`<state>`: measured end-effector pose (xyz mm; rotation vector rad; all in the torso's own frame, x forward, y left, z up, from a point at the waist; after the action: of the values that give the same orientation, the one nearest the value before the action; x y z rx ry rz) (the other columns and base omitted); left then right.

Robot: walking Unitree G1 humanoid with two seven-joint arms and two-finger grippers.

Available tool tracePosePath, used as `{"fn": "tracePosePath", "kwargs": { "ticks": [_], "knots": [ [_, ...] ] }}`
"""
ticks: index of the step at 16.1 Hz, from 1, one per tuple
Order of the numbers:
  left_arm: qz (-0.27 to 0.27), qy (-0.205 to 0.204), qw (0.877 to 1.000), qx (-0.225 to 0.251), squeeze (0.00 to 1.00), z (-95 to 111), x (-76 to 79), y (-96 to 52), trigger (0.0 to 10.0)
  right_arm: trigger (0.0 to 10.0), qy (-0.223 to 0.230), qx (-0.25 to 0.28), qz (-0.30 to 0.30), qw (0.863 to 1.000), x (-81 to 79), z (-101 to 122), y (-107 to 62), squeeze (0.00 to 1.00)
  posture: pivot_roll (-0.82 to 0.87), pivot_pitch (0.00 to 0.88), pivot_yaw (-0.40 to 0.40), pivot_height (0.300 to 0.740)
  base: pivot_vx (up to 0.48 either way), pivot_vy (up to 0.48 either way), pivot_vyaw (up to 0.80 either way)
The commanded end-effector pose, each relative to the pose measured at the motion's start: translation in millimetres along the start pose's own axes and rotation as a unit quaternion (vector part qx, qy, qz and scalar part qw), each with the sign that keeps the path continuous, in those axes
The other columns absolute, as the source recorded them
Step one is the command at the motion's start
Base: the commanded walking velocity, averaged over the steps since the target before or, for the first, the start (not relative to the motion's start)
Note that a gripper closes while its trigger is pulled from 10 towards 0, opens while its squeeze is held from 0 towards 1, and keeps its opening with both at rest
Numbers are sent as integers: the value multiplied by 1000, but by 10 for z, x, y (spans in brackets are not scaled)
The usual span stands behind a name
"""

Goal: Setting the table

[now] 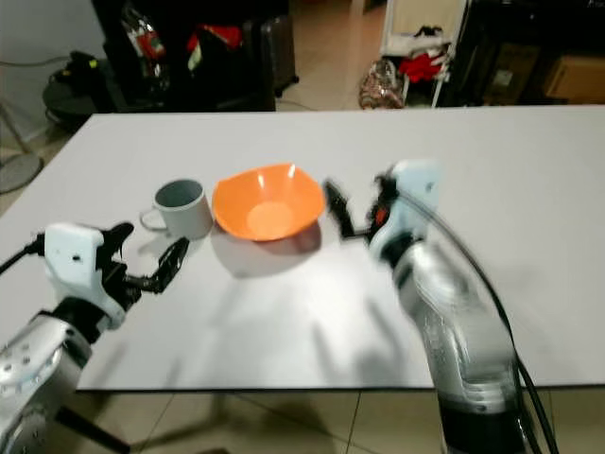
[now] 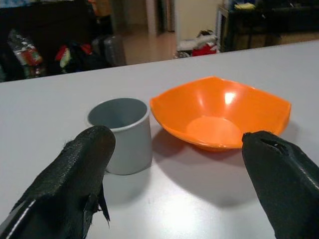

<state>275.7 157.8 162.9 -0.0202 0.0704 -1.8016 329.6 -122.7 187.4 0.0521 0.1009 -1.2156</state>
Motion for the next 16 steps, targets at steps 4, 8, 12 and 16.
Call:
{"fn": "tracePosePath", "kwargs": {
  "ticks": [4, 8, 12, 16],
  "knots": [
    [31, -5, 999, -1, 0, -16, 7, -145, 10000, 10000, -22, -31, 1, 999, -157, -200, -265, 1000, -21, 9, 37, 740, 0, -302, 0],
    [42, 20, 999, -5, 0, -24, 4, -174, 10000, 10000, 6, -54, 2, 999, -239, -343, -346, 1000, -12, 18, 29, 740, 0, -321, 200],
    [46, 27, 999, 5, 0, 60, -29, -101, 10000, 10000, 28, -45, -1, 999, -229, -321, -323, 1000, -22, 20, 50, 740, 0, 0, 800],
    [41, 28, 999, -1, 0, 12, 18, -84, 10000, 10000, 31, -52, 8, 998, -219, -385, -332, 1000, -22, 14, 60, 740, 0, 0, 800]
  ]
}}
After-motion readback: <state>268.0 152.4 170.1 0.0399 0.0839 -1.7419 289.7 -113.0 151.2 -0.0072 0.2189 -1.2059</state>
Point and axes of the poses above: a point about 5 cm out from each wrist's last joint towards the gripper, its own y axis pointing out of the wrist towards the gripper, its own z axis along the axis of the wrist's last joint, x = y × z, the point moved 6 cm from there along y, pointing out of the wrist towards the gripper
